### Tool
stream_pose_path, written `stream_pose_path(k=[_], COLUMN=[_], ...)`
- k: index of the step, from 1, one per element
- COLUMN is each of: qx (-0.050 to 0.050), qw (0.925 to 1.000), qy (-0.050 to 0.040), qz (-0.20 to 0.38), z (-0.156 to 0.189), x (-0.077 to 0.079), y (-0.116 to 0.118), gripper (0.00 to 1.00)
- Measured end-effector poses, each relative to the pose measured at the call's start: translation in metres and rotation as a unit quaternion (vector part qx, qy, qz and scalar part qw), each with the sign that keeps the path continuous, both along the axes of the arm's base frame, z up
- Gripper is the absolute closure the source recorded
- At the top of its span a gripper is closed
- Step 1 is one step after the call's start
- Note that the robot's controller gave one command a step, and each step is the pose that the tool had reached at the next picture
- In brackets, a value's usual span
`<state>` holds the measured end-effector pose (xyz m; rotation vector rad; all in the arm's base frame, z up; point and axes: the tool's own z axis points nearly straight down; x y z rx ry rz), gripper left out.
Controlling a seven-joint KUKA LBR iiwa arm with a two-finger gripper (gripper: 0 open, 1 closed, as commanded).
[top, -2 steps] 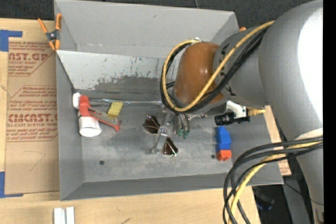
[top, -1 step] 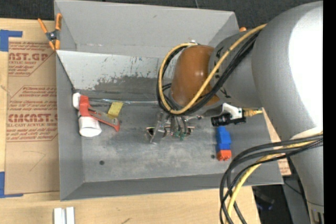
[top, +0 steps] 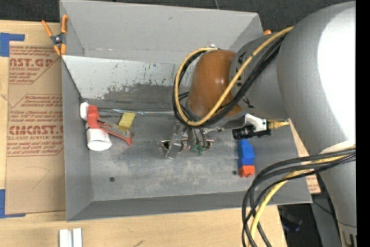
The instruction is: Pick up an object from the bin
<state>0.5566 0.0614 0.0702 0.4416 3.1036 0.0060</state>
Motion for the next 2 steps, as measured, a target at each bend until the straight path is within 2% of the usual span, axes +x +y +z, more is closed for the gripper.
stream_pose_path(k=[2], qx=[0.0], qw=[1.0], qy=[0.0039], qz=[0.0], z=[0.014], x=[-0.002], y=[0.0], gripper=[1.0])
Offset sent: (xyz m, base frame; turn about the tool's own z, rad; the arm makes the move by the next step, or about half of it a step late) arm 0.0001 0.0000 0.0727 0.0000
